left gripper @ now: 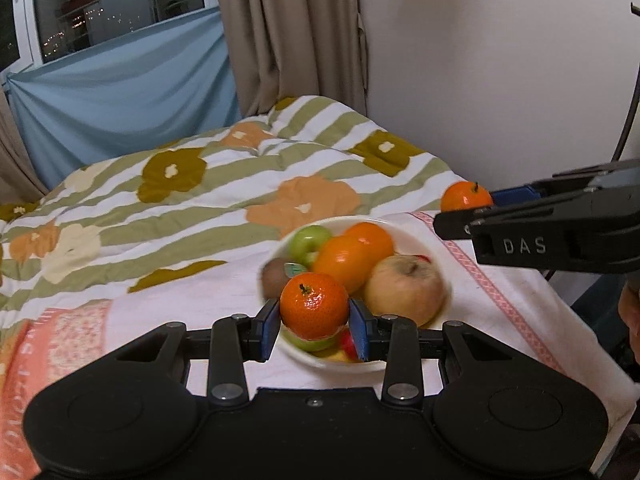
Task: Organize fruits
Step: 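Carry both mandarins into the duck bowl and release them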
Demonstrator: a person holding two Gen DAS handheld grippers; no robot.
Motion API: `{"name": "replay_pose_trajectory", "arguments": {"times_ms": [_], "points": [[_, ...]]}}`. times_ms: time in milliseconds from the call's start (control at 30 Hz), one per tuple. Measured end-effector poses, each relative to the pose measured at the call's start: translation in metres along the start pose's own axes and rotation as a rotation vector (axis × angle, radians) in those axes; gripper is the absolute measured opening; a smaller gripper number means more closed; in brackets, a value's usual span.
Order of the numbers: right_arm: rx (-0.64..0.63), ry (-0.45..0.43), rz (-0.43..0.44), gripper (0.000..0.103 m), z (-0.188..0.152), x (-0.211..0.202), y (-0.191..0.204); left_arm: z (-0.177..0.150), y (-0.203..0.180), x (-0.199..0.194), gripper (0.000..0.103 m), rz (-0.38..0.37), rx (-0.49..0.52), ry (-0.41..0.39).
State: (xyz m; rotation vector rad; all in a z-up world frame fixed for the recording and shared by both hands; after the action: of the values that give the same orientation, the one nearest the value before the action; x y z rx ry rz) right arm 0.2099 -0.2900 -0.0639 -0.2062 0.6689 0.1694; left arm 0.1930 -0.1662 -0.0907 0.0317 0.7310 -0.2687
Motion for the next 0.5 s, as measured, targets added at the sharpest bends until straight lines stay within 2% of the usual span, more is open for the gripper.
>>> {"name": "replay_pose_trajectory", "arguments": {"times_ms": [267,433,500], "points": [[-0.036,0.012,0.034,0.054,-0.007,0.023,-0.039,-0.005,-0.029,0.049,0.041,0.042,-0.031,0.051],[-0.052,0.02,0.067,0.054,-0.01,0.038,-0.046,-0.006,-0.031,0.068,0.041,0.083,-0.043,0.073],[-0.051,0.02,0.081,0.054,-0.011,0.043,-0.047,-0.007,-0.032,0.071,0.047,0.097,-0.044,0.081]]}}
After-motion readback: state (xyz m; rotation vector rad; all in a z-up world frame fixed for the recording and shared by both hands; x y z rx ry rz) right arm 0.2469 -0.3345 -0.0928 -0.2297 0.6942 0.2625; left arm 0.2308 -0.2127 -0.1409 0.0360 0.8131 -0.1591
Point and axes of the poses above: each gripper's, at about its wrist camera, not at the fingertips, and x roughly the way its jaws point, y to its left, z to its top, the point moved 6 cm from there along x, roughly the way its jaws point, and after that the axes turned 11 degrees about -x, right-handed, at the moved point
